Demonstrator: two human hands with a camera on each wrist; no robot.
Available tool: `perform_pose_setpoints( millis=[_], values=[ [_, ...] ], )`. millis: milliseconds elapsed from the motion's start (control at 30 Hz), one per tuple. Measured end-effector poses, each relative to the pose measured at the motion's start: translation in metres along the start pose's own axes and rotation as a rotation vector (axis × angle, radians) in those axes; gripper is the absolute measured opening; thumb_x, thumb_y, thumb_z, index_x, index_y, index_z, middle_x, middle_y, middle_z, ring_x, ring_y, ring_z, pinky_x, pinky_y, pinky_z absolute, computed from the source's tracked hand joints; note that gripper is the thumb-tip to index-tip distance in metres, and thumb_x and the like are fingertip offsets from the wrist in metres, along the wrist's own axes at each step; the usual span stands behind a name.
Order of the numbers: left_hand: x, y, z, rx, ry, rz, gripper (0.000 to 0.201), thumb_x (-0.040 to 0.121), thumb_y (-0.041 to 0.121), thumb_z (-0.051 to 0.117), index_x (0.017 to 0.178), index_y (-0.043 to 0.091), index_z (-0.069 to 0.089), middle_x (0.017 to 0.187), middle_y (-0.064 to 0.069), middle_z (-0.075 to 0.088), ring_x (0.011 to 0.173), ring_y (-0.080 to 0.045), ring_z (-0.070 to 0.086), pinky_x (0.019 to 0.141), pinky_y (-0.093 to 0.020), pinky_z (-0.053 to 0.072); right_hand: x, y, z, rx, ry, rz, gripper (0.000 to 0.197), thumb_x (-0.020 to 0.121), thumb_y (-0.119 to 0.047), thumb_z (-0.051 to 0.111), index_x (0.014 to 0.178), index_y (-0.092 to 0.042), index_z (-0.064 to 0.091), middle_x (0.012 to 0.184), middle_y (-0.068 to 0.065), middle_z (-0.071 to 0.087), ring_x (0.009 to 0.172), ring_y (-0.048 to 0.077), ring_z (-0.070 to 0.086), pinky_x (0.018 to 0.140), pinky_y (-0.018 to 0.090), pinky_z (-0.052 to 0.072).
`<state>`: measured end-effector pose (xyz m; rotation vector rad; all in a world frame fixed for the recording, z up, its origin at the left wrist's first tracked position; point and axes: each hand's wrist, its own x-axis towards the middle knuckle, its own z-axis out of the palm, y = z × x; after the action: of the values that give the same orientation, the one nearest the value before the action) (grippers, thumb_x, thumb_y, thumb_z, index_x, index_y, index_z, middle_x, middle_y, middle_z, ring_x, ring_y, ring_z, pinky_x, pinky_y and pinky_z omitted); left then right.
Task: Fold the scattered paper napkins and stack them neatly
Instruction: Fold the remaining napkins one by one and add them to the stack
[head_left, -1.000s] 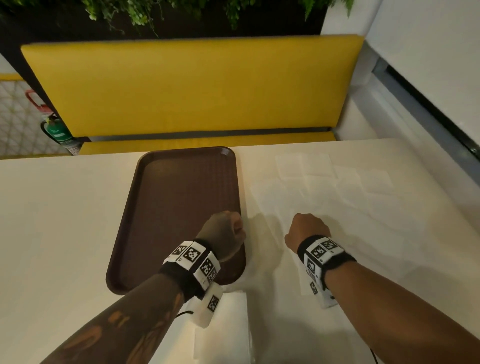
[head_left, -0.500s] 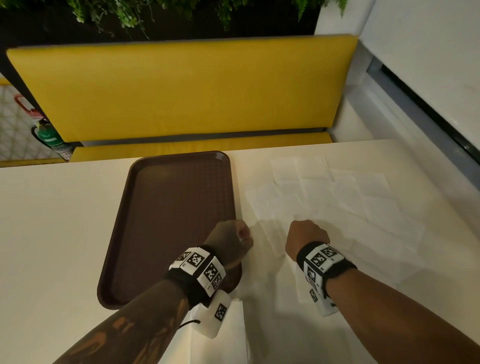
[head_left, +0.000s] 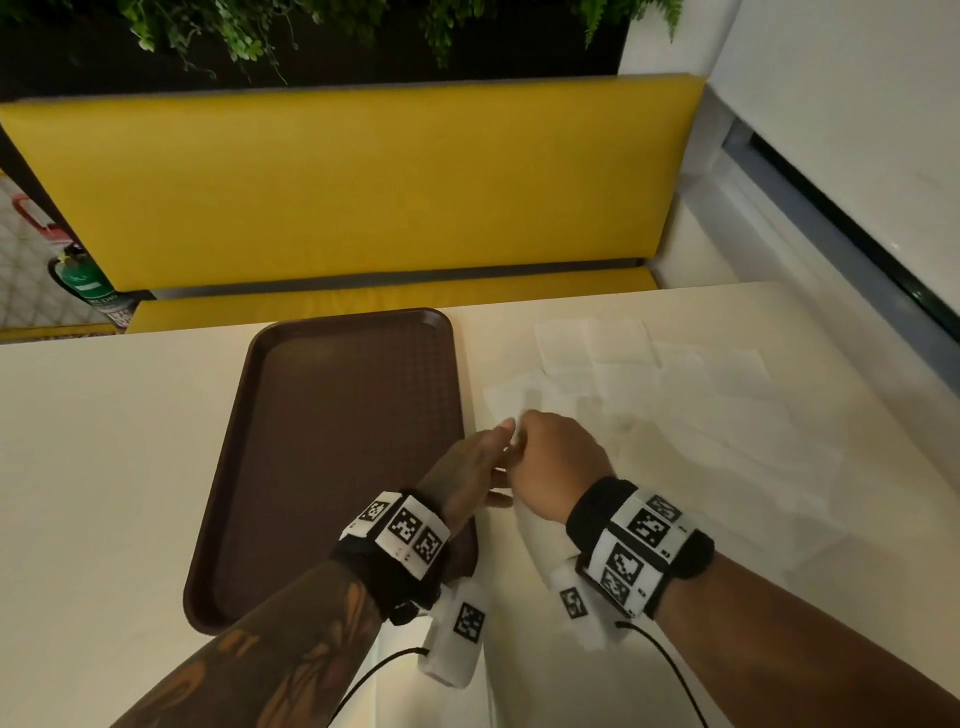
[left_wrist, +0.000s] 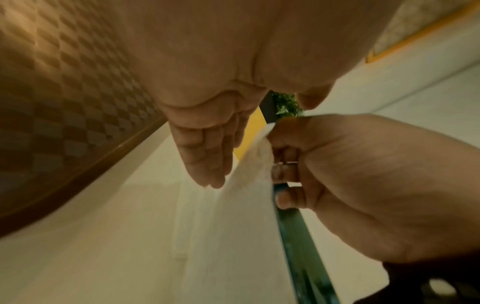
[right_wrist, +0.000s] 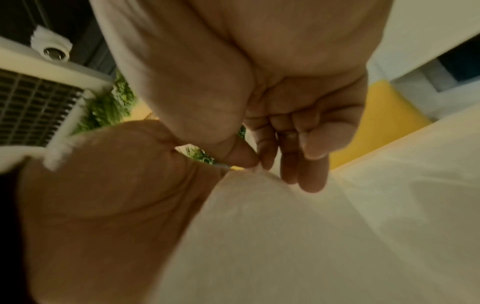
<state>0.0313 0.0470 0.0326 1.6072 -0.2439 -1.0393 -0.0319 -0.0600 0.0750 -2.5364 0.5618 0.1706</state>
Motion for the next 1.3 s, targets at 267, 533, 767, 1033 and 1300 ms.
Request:
perform_pose_setpoints(
  millis=[267,533,767,1033,1300],
  values=[
    [-0.008,0.006,-0.027,-0.193,0.03,0.152,0.042,0.076,0.017,0.071,0.115,0.006,0.062,0.114,-0.02,0.067,0.106,-0.042,0.062,0.093,-0.063,0.047,0.005,0.026,-0.017,0.344,0.266,-0.132,0.011,0.095,-0.014,0.052,0.097,-0.012,0.063,0.093,-0.001,0.066,0.087,0.016,0.061,0.075,0.025,0.049],
    [-0.011,0.027,-0.027,-0.279,-0.008,0.197,0.057,0.081,0.013,0.072,0.132,0.006,0.046,0.126,-0.02,0.06,0.113,-0.041,0.059,0.09,-0.058,0.05,-0.003,0.045,-0.014,0.81,-0.043,0.043,0.055,0.092,-0.02,0.064,0.139,-0.025,0.036,0.077,0.003,0.065,0.066,0.019,0.061,0.068,0.029,0.053],
    [-0.013,0.033,-0.026,-0.034,0.117,0.221,0.084,0.067,-0.005,0.077,0.132,0.02,0.031,0.109,-0.015,0.067,0.091,-0.025,0.071,0.075,-0.042,0.059,-0.006,0.051,-0.036,0.86,0.085,-0.091,0.05,0.091,-0.005,0.063,0.133,-0.025,0.044,0.062,0.0,0.054,0.056,0.015,0.05,0.057,0.025,0.047],
    [-0.028,0.044,-0.025,0.311,0.241,0.496,0.044,0.069,0.012,0.079,0.108,0.02,0.059,0.093,-0.012,0.072,0.08,-0.027,0.07,0.072,-0.039,0.06,-0.009,0.057,-0.049,0.721,0.051,-0.199,0.021,0.088,-0.002,0.066,0.104,-0.015,0.069,0.077,0.011,0.061,0.062,0.003,0.055,0.063,0.015,0.046],
    [-0.03,0.052,-0.025,0.459,0.336,0.501,0.017,0.076,0.021,0.075,0.09,0.017,0.065,0.089,-0.003,0.071,0.077,-0.016,0.069,0.067,-0.027,0.059,-0.008,0.053,-0.05,0.564,0.12,-0.232,0.007,0.089,-0.024,0.067,0.093,-0.029,0.066,0.095,0.0,0.065,0.084,0.009,0.058,0.074,0.017,0.044]
  ],
)
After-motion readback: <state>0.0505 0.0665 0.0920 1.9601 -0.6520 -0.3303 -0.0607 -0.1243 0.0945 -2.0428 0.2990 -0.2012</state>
